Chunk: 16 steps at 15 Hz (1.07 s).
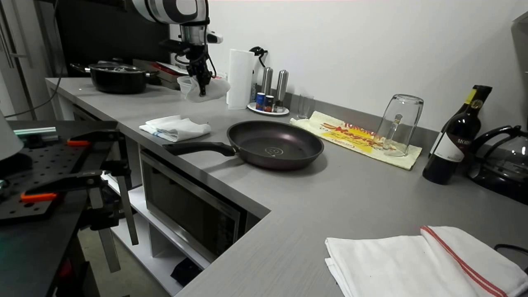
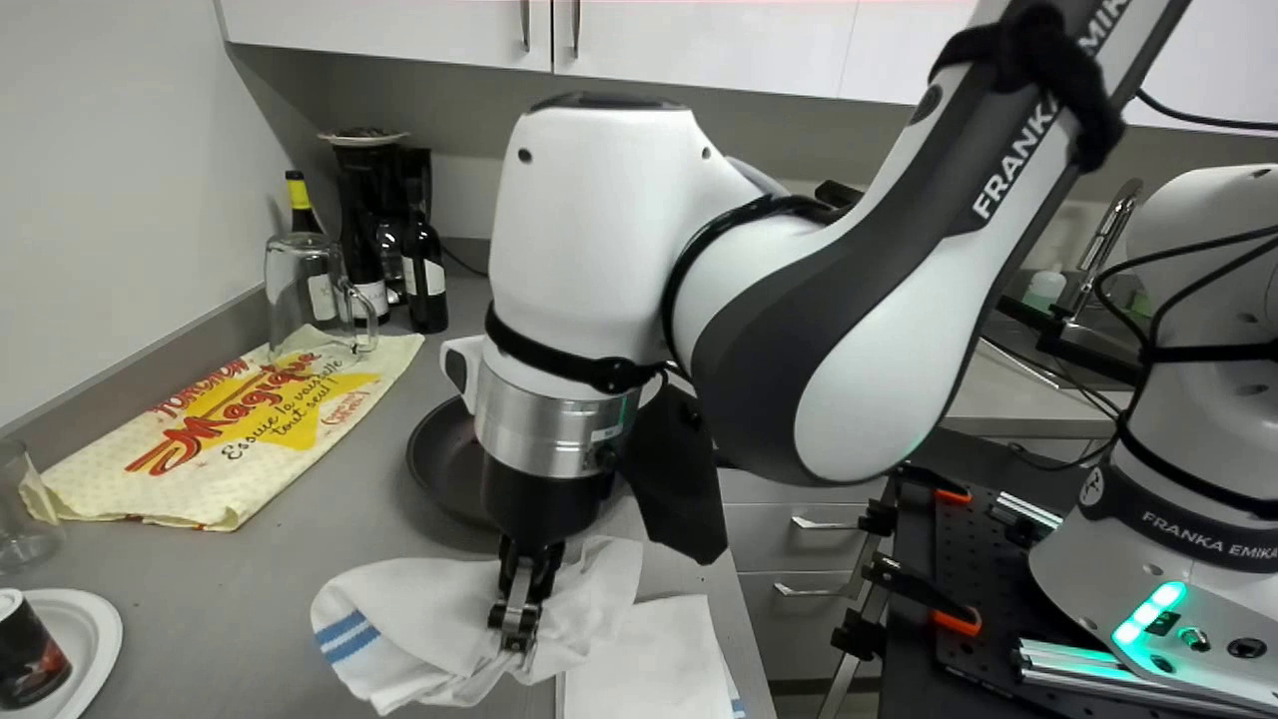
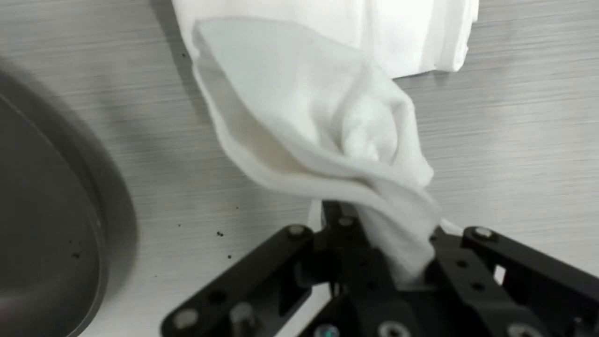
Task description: Wipe the pan with the dish cloth
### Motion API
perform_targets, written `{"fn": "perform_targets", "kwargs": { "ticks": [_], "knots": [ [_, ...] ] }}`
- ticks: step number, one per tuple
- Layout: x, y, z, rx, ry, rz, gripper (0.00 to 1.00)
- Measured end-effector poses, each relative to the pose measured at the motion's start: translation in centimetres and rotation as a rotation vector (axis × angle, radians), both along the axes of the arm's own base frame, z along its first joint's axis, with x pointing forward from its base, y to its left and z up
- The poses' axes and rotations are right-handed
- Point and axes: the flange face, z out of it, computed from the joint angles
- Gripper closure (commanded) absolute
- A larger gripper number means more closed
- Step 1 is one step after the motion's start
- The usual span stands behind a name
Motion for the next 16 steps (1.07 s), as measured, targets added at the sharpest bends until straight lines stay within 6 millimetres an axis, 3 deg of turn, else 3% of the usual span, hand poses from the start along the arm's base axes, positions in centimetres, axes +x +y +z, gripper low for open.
{"fn": "perform_targets", "kwargs": {
  "ticks": [5, 10, 11, 13, 16],
  "knots": [
    [1.4, 1.1, -4.5, 0.007, 0.056, -0.007, 0.96],
    [3.4, 2.3, -7.3, 0.009, 0.068, -0.011, 0.96],
    [3.7, 2.4, -7.8, 0.008, 0.071, -0.012, 0.58],
    [3.9, 2.6, -8.6, -0.005, 0.089, -0.014, 0.52],
    [3.5, 2.8, -8.7, -0.042, 0.145, -0.011, 0.29]
  ]
}}
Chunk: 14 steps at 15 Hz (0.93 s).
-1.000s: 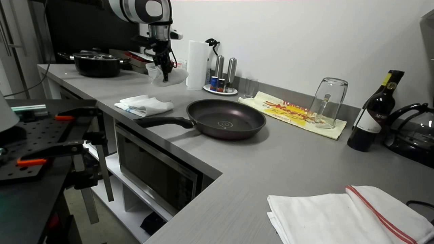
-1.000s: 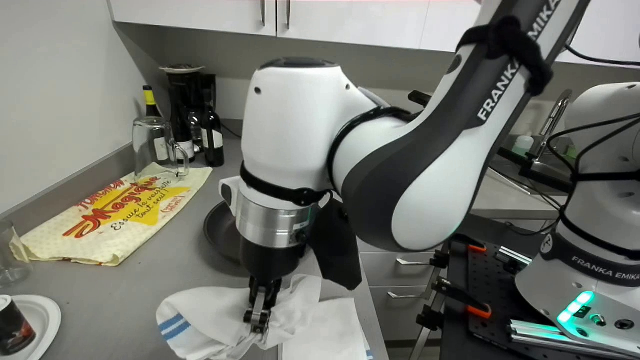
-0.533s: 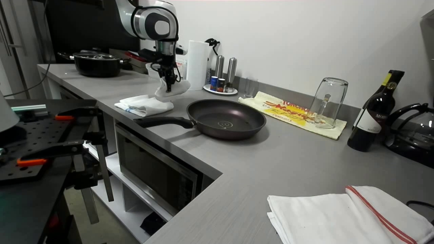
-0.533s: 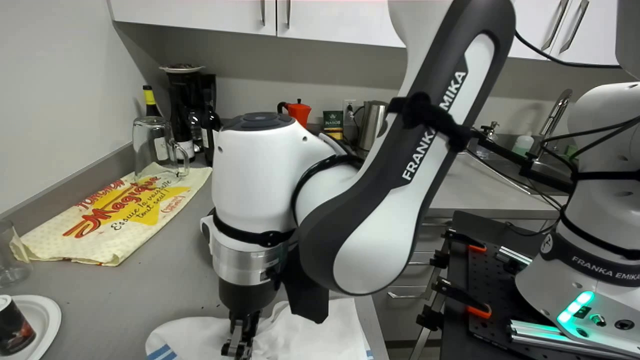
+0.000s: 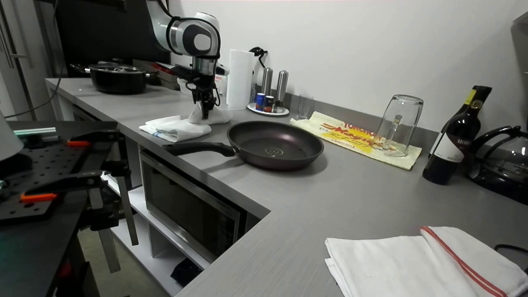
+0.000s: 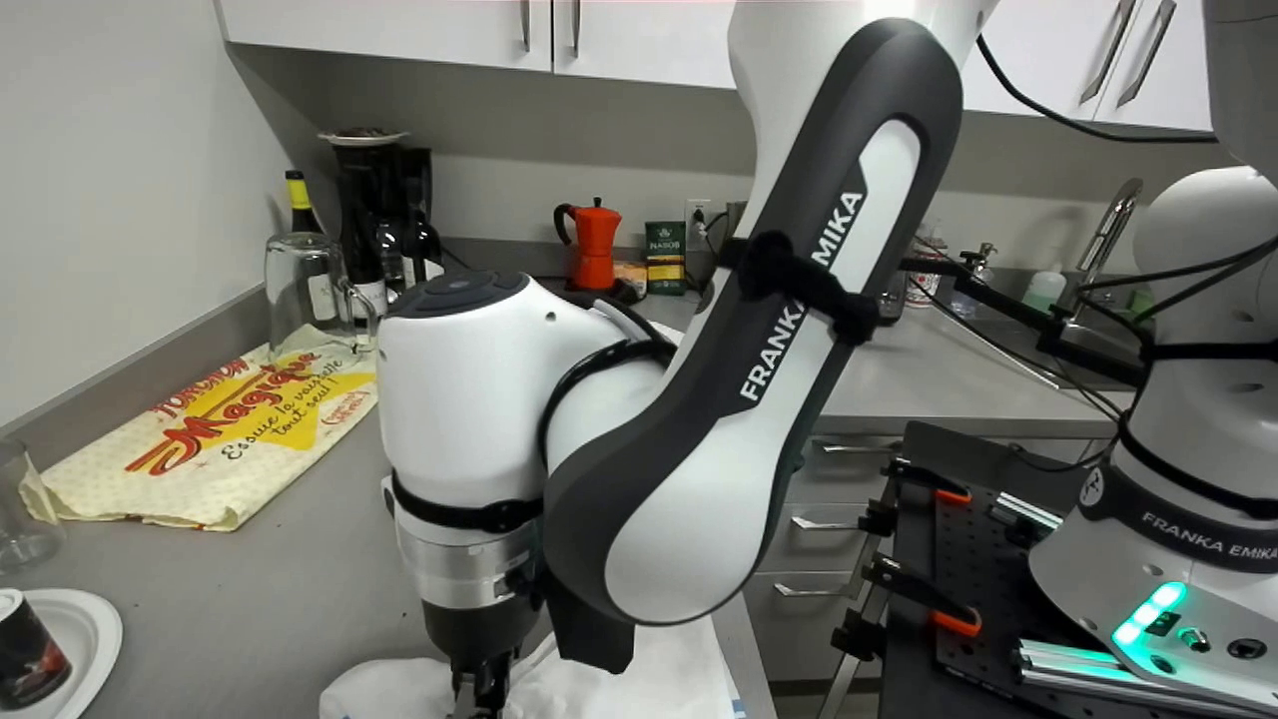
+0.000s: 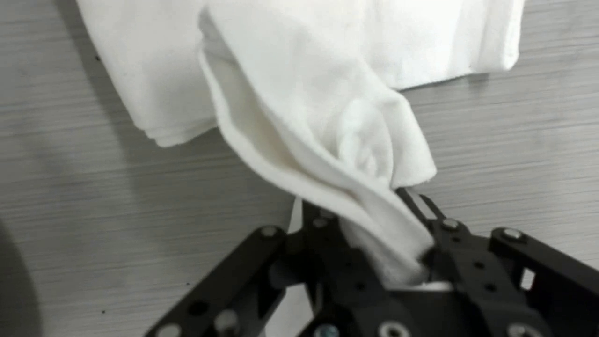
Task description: Wipe the pan with the dish cloth
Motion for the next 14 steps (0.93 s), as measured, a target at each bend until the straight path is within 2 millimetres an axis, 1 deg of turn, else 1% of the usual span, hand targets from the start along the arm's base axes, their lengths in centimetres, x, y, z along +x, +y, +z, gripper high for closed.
{"fn": "perform_targets", "kwargs": {
  "ticks": [1, 2, 3, 4, 6, 8, 10, 11, 12, 14],
  "knots": [
    [-0.3, 0.4, 0.6, 0.000, 0.014, 0.005, 0.23],
    [-0.6, 1.0, 1.7, 0.007, 0.023, 0.016, 0.16],
    [-0.9, 1.7, 3.3, 0.022, 0.022, 0.034, 0.08],
    [-1.3, 2.4, 5.3, 0.040, 0.012, 0.057, 0.02],
    [-2.2, 3.6, 9.9, 0.069, -0.018, 0.120, 0.00],
    [-3.6, 4.0, 14.3, 0.074, -0.031, 0.194, 0.00],
    [-5.0, 3.5, 17.9, 0.074, -0.022, 0.254, 0.00],
    [-5.6, 2.8, 19.1, 0.073, -0.007, 0.275, 0.00],
    [-6.1, 1.7, 20.0, 0.067, 0.010, 0.288, 0.00],
    [-7.1, -1.1, 20.9, 0.059, 0.040, 0.295, 0.00]
  ]
}}
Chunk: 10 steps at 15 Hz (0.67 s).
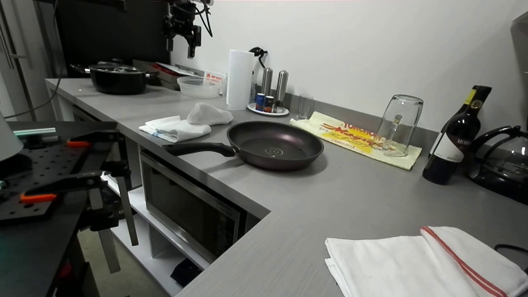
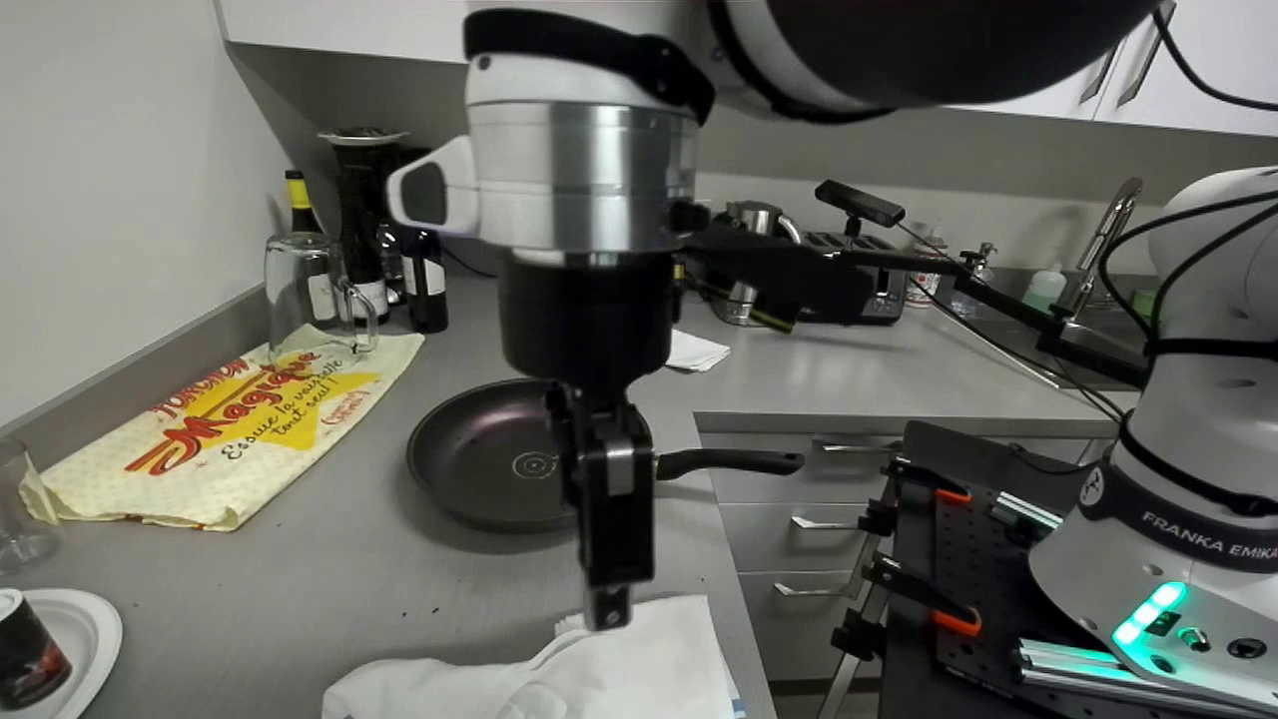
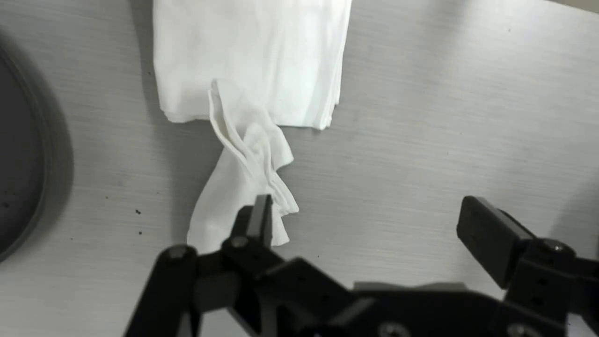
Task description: Wipe the pan with the dish cloth
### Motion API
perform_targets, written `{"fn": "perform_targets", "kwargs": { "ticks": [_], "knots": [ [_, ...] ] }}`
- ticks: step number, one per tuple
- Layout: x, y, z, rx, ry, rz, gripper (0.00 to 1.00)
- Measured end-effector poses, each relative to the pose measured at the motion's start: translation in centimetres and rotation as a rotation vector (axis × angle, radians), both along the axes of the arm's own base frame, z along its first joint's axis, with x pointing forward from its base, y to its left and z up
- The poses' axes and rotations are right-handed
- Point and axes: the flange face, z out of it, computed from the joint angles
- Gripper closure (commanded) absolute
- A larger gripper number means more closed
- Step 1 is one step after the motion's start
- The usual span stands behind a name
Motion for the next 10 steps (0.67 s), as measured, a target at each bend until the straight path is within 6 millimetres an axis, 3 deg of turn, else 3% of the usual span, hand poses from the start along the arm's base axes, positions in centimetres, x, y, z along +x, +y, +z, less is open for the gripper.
{"fn": "perform_targets", "kwargs": {
  "ticks": [6, 10],
  "knots": [
    [-2.7, -10.1, 1.7, -0.038, -0.018, -0.108, 0.00],
    [-4.8, -15.2, 3.8, -0.036, -0.047, -0.193, 0.00]
  ]
}}
